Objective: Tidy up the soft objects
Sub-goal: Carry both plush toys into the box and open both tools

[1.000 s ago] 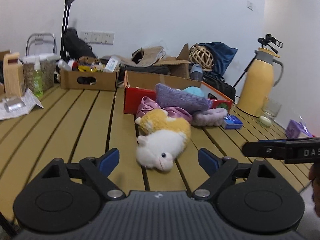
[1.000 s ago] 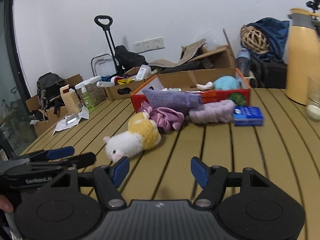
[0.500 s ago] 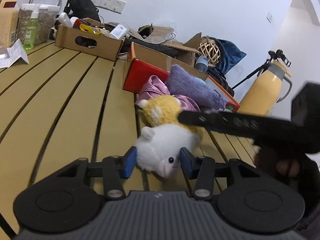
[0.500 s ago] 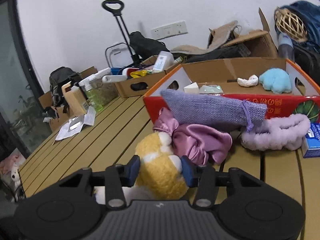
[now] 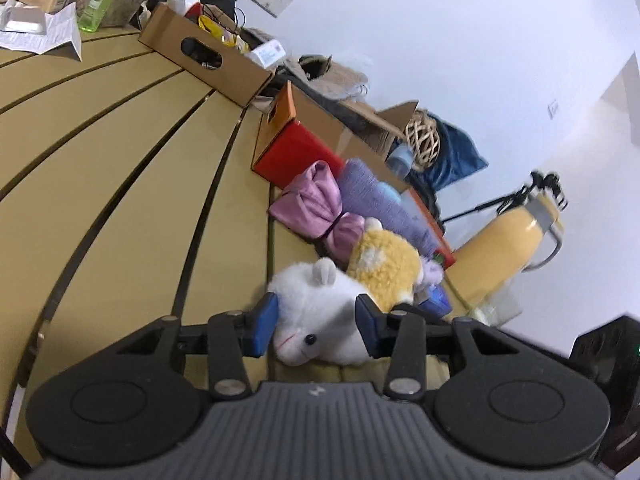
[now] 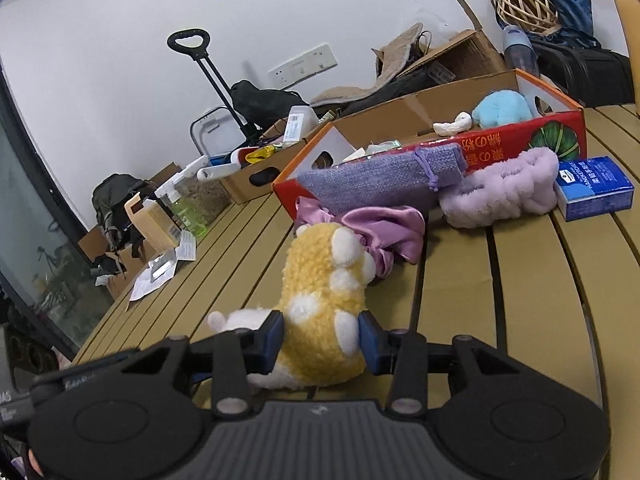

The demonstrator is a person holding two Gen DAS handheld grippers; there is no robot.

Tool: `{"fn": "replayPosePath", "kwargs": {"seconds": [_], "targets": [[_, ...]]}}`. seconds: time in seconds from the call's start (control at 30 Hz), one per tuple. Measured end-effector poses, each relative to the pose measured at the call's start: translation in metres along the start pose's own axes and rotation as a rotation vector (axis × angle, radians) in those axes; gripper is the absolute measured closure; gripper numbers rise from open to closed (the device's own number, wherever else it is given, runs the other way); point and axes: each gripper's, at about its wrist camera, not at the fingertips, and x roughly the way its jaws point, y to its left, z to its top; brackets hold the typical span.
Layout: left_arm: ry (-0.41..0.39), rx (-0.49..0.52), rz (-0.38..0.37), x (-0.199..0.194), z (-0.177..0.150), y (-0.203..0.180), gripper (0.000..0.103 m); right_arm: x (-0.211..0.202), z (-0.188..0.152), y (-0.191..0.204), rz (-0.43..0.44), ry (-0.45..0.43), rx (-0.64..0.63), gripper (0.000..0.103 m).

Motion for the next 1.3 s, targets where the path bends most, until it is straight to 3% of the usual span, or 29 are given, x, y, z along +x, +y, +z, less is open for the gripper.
{"fn": "replayPosePath", "kwargs": {"seconds": [0.37,0.53,0.6,0.8,1.0,1.13,1.2,1.3], "targets": [[-0.062,0.108,-0.058,-0.038,-0.007,-0.047,0.062,-0.067,0.0,0.018,0.018,-0.105,-0.004,0.066],[-0.108,0.173,-0.097,-0.033,0.031,-0.075,0.063,-0.077,0.042,0.027,0.033,-0.182,-0.044,0.066],[-0.084,0.179,-0.097,-0.018,0.056,-0.081,0.062,-0.071,0.068,0.029,0.022,-0.198,-0.069,0.066],[-0.026,0.193,-0.055,0.049,0.138,-0.088,0.063,-0.015,0.159,0.02,-0.002,-0.157,-0.06,0.066],[0.063,0.234,0.097,0.134,0.189,-0.073,0.063,0.09,0.229,-0.021,-0.037,-0.006,0.066,0.066],[0.156,0.318,0.209,0.194,0.204,-0.058,0.062,0.163,0.244,-0.048,-0.088,0.099,0.122,0.066],[0.21,0.367,0.253,0.221,0.206,-0.052,0.062,0.199,0.243,-0.058,-0.13,0.153,0.112,0.075],[0.212,0.388,0.261,0.233,0.209,-0.047,0.062,0.223,0.238,-0.063,-0.14,0.165,0.1,0.074]]}}
